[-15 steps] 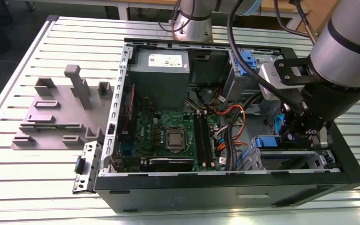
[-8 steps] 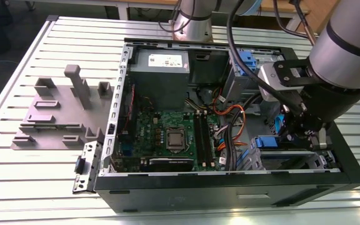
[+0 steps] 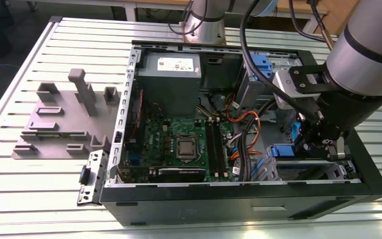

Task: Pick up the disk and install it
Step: 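Insert the second disk wire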

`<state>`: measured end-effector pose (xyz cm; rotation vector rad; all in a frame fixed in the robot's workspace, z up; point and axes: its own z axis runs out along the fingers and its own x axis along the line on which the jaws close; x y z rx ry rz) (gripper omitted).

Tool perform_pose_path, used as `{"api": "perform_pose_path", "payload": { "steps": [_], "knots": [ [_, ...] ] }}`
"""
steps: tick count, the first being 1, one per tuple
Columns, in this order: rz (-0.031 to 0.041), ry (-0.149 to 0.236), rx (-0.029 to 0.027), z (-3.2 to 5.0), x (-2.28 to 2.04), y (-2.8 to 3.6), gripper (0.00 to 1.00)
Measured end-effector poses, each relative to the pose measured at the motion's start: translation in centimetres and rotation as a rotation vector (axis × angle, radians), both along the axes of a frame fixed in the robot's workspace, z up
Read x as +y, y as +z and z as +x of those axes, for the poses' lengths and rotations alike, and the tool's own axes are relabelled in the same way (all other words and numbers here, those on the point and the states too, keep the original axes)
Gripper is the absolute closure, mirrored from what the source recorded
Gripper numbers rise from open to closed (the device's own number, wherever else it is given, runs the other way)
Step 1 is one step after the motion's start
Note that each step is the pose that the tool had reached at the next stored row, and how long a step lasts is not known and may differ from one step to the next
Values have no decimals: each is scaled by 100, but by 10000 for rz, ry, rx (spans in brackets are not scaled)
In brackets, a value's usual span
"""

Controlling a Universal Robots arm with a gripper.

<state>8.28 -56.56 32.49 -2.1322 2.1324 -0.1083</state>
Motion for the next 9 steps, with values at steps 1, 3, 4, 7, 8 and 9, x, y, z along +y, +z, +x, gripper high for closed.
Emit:
{"api": "perform_pose_path", "payload": {
  "steps": [1, 3, 4, 7, 8, 9],
  "knots": [
    [3, 0, 0, 0, 0, -2, 84],
    [4, 0, 0, 0, 0, -2, 84],
    [4, 1, 0, 1, 0, -2, 84],
    [18, 1, -1, 1, 0, -6, 84],
    [22, 1, -2, 1, 0, -4, 83],
    [19, 1, -1, 1, -1, 2, 83]
  ]
}}
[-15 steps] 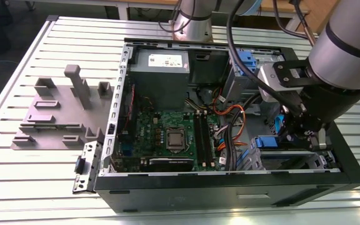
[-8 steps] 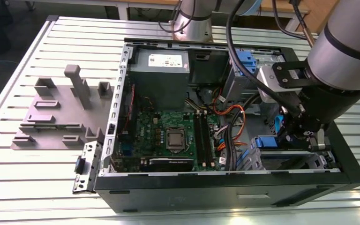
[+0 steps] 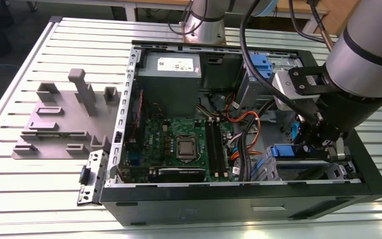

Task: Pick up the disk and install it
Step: 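Insert the second disk wire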

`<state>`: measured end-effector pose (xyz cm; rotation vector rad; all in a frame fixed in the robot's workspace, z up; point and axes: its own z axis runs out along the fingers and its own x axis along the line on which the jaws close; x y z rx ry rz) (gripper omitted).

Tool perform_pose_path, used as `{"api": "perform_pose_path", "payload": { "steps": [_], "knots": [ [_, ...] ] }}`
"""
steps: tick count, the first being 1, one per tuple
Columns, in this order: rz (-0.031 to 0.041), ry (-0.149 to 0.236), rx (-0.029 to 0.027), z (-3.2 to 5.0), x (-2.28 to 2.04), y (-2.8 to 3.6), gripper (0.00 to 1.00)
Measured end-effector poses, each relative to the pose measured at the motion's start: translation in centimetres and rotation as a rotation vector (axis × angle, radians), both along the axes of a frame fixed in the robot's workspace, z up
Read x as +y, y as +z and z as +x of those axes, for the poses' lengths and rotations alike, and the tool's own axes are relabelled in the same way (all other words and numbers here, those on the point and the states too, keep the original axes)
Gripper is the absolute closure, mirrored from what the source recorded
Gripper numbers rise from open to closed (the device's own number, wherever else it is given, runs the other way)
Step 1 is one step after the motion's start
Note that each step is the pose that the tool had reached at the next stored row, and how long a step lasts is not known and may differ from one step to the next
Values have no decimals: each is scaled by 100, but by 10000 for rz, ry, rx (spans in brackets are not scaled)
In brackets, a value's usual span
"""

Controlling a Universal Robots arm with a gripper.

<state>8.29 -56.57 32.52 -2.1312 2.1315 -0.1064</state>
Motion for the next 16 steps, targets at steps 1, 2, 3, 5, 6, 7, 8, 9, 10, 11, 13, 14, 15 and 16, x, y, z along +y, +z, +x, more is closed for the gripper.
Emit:
{"api": "perform_pose_path", "payload": {
  "steps": [1, 2, 3, 5, 6, 7, 8, 9, 10, 11, 13, 14, 15, 16],
  "knots": [
    [-8, 0, 1, 0, 0, 10, 77],
    [-7, 0, 2, 0, 1, 20, 77],
    [-6, -1, 4, -1, 0, 31, 77],
    [-11, -2, 8, -1, 0, 56, 77],
    [-9, -1, 9, -1, 0, 65, 77],
    [-8, -1, 9, -1, 0, 73, 77],
    [-9, -1, 10, -1, 0, 80, 77],
    [-9, -1, 10, 0, 0, 86, 77],
    [-10, -1, 10, -1, 0, 91, 77],
    [-10, -1, 10, -1, 0, 99, 77],
    [-10, -1, 11, -1, 0, 114, 77],
    [-9, -1, 12, -1, 0, 121, 77],
    [-9, -1, 13, -1, 0, 130, 77],
    [-10, -1, 16, -1, 0, 140, 77]
  ]
}}
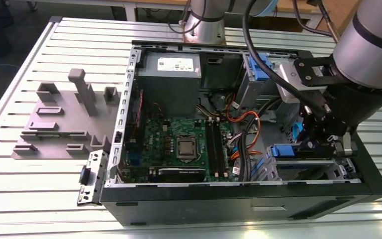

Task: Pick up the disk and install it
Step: 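Insert the second disk wire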

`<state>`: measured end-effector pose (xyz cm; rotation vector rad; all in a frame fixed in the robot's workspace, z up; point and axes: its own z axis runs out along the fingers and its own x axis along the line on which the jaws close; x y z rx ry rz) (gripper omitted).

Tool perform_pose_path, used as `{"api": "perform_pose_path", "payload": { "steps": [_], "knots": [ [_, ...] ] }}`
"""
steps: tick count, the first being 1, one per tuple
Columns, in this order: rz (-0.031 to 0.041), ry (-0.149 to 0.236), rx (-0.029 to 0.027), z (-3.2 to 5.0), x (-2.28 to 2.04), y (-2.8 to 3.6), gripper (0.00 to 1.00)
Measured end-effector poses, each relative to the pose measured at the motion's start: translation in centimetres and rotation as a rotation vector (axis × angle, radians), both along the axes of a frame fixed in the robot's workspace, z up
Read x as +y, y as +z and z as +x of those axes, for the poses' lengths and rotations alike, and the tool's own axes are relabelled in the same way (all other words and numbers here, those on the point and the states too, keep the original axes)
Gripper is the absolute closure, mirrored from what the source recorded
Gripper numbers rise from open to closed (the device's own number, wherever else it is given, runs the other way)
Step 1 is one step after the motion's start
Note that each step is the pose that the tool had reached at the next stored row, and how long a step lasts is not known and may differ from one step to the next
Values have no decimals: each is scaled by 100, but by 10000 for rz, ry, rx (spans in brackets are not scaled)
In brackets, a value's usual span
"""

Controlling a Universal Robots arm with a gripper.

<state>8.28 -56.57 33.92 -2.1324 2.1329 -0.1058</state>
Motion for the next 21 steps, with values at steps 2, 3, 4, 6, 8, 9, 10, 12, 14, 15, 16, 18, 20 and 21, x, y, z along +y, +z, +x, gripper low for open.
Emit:
{"api": "perform_pose_path", "payload": {
  "steps": [2, 3, 4, 6, 8, 9, 10, 12, 14, 15, 16, 18, 20, 21],
  "knots": [
    [0, 0, 8, 0, 0, 21, 77],
    [1, 0, 14, 0, 0, 33, 77],
    [0, 0, 23, 0, 0, 49, 77],
    [0, 0, 39, 0, 0, 75, 77],
    [2, 1, 51, 0, 0, 86, 77],
    [3, 0, 52, 0, 0, 86, 77],
    [3, 0, 53, 0, 0, 86, 77],
    [2, 0, 55, 0, 0, 87, 85],
    [1, 0, 56, 0, 0, 87, 89],
    [1, 0, 57, 0, 0, 87, 89],
    [0, 0, 57, 0, 0, 87, 89],
    [1, 0, 60, 0, 0, 87, 89],
    [0, 0, 63, 0, 0, 87, 89],
    [0, 0, 65, 0, 0, 87, 89]
  ]
}}
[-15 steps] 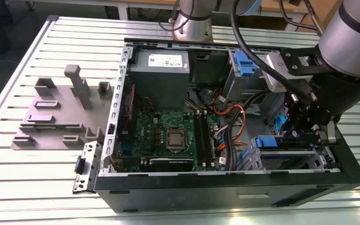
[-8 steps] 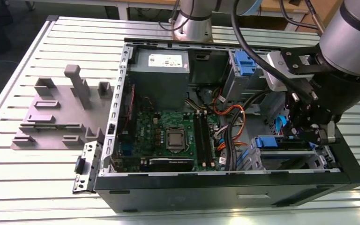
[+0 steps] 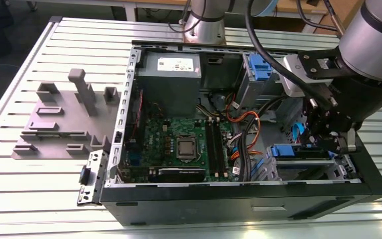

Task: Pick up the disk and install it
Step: 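Insert the second disk wire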

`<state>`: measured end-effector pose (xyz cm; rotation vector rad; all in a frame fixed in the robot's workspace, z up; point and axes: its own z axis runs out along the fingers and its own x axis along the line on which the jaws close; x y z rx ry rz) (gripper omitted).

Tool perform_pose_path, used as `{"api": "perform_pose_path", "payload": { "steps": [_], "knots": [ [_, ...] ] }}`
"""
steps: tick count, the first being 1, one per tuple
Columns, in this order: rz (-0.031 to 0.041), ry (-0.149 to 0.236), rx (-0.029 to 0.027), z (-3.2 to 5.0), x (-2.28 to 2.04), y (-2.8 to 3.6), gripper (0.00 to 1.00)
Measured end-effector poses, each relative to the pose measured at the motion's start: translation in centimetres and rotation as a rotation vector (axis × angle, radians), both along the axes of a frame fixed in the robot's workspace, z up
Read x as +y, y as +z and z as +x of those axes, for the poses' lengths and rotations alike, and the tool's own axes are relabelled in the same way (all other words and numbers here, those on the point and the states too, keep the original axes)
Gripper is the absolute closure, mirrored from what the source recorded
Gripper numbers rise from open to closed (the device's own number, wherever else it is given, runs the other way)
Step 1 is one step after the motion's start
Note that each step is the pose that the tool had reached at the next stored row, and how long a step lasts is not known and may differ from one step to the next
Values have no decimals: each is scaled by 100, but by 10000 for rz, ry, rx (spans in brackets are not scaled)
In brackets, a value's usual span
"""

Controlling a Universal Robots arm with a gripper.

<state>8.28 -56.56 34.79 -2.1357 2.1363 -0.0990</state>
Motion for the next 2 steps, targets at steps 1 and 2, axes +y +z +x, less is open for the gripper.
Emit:
{"api": "perform_pose_path", "payload": {
  "steps": [1, 2],
  "knots": [
    [-1, 0, 1, 0, 0, 0, 89],
    [-1, 0, 1, 0, 0, 0, 89]
  ]
}}
